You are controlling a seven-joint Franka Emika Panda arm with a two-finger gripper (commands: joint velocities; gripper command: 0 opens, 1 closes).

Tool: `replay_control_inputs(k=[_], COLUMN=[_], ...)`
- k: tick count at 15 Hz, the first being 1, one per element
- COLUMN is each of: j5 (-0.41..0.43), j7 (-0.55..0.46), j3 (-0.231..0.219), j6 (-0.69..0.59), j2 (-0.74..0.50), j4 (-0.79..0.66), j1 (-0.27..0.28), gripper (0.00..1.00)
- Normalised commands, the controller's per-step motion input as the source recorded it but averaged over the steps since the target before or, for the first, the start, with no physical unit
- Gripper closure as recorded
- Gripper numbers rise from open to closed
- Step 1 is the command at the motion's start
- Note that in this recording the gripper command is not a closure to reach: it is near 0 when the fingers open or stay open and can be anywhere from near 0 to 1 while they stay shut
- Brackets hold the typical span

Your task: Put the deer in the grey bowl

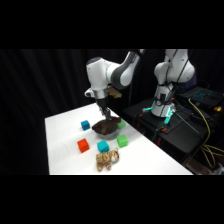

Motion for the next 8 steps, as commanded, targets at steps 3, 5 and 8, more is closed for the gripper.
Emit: replay_control_inputs(k=[3,5,8], j5=[0.017,0.037,0.079], j7=[-0.16,-0.24,-0.24], j3=[-0.008,-0.040,-0.065], j6=[-0.42,-0.49,-0.57], j2=[-0.36,-0.57,-0.59], j4=[0.06,0.04,0.16], j1=[-0.034,-0.073,-0.086], gripper=[0.00,0.00,0.00])
